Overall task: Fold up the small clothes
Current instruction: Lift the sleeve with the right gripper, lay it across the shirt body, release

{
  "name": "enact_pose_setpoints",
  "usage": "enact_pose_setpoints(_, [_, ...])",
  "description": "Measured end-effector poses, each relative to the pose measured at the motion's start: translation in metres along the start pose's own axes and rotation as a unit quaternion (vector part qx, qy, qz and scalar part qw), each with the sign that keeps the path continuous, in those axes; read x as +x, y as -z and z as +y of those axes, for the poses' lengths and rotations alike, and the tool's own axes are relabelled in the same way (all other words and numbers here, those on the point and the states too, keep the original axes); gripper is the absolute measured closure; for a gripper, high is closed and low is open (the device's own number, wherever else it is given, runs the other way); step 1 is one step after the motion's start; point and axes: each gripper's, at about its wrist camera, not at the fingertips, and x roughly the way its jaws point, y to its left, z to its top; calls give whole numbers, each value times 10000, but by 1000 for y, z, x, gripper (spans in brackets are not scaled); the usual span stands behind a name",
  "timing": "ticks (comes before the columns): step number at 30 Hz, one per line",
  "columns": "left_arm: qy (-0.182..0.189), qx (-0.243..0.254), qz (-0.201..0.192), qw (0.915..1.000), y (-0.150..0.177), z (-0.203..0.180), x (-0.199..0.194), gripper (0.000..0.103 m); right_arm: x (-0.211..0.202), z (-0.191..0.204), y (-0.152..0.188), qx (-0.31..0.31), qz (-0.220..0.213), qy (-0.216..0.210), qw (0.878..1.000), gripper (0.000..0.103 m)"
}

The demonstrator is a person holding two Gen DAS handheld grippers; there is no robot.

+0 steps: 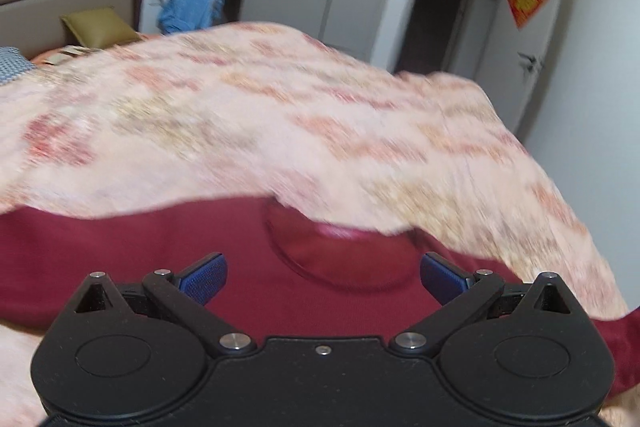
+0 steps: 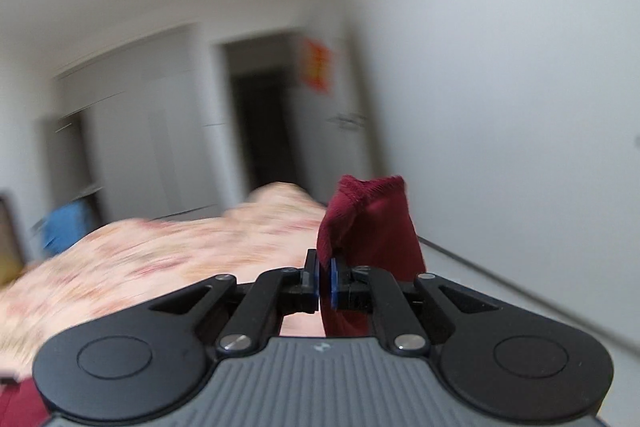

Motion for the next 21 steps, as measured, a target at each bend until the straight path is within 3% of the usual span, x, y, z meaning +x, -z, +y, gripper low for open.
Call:
enact_pose_setpoints(5, [-317, -294, -272, 9987, -19, 48, -20, 1, 8, 117, 9, -1187, -57, -995, 9879, 97])
enact_pose_setpoints(9, [-547, -530, -306, 9966, -23, 90, -26, 1, 5, 201, 40, -1840, 383, -1789, 9657, 97])
enact_pose_setpoints(15, [-812, -694, -241, 9940, -12, 139, -26, 1, -19, 308, 112, -3199, 905, -2214, 9168, 97])
enact_pose_setpoints(21, [-836, -797, -114, 9932, 1, 158, -19, 1, -42, 360, 174, -4214, 1210, -2541, 8621, 97])
